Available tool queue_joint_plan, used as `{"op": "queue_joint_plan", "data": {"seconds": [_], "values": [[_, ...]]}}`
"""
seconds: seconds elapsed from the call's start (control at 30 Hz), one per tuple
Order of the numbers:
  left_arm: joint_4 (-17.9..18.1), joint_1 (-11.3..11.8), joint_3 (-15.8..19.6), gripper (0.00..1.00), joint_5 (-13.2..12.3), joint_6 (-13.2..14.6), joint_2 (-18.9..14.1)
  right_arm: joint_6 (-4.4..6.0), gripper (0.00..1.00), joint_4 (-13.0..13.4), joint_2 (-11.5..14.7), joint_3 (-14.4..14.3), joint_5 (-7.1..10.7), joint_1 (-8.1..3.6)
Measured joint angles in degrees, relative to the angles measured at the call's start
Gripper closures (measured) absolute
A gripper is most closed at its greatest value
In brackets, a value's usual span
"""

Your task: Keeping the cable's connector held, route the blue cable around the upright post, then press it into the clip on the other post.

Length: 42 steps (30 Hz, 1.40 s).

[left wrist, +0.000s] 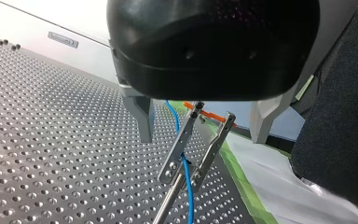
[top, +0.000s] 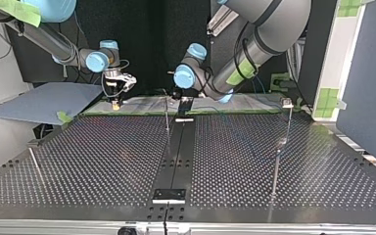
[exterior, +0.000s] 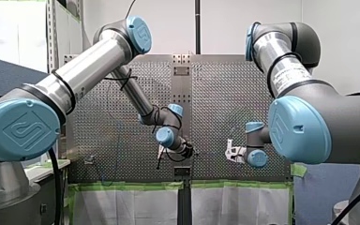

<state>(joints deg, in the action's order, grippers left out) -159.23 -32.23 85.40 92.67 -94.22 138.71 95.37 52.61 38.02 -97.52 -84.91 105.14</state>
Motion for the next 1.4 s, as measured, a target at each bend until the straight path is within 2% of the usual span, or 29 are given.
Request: {"op": "queue_joint_plan", "data": {"seconds": [0.33,0.5,0.73,0.97,1.2,1.4], "values": [[0.1,-0.1,0.0,0.00,0.0,0.0,-0.2,0.04,1.00,0.0,0.0,0.0,0.00,0.00],[1.1,-0.7,1.4,0.00,0.3,0.1,-1.8,0.01,1.00,0.0,0.0,0.0,0.00,-0.03],[4.8,-1.7,5.1,0.00,3.2,-0.7,-5.6,-0.07,1.00,-0.1,0.0,0.0,0.00,-0.05],[7.5,-2.0,9.1,0.00,6.8,-4.3,-9.5,0.01,1.00,0.1,0.0,0.0,0.00,-0.04],[4.8,-2.0,13.2,0.00,10.9,-8.2,-13.6,0.29,1.00,0.2,0.0,0.0,0.00,-0.05],[1.2,-2.0,16.8,0.00,13.7,-9.0,-17.3,0.35,1.00,0.2,0.0,0.0,0.00,-0.05]]}}
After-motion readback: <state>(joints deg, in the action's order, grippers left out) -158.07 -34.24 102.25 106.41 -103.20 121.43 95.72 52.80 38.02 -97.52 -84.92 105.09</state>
